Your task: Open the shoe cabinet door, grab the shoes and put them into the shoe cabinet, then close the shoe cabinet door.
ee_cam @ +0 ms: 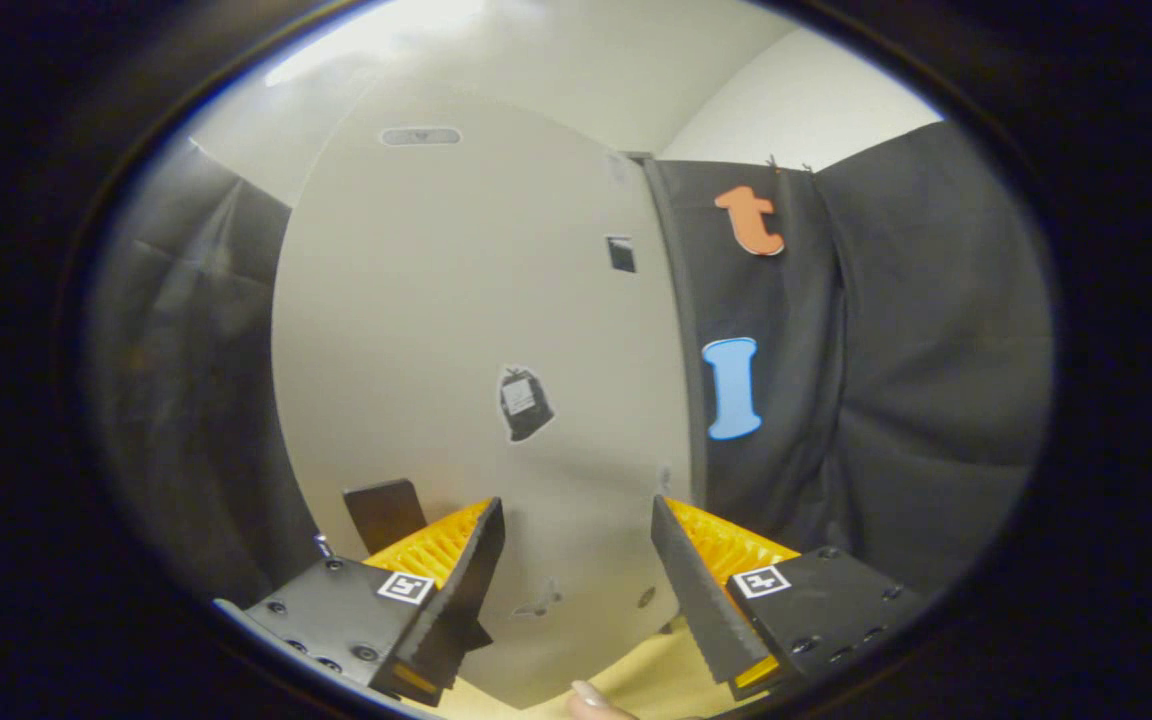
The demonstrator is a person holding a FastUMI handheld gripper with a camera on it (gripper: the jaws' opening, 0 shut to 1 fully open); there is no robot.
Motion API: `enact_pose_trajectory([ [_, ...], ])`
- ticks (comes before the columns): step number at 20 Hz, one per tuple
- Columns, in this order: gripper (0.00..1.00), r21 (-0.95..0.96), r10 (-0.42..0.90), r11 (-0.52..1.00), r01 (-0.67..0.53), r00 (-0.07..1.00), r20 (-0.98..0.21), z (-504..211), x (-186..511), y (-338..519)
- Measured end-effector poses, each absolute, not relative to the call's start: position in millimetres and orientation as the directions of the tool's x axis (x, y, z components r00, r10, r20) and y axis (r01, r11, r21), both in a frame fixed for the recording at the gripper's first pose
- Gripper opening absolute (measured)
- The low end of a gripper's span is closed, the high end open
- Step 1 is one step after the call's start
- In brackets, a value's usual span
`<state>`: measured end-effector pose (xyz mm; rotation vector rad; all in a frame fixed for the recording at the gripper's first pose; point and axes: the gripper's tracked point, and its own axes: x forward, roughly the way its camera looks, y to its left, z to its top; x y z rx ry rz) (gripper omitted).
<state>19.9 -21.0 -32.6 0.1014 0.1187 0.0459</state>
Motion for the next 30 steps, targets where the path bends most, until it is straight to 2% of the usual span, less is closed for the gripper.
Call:
enact_pose_trajectory([
  [9,0.92,0.1,0.101,0.991,-0.089,0.988,-0.12,-47,95,45],
  [30,0.92,0.053,0.116,0.993,-0.109,0.981,-0.154,-56,141,80],
])
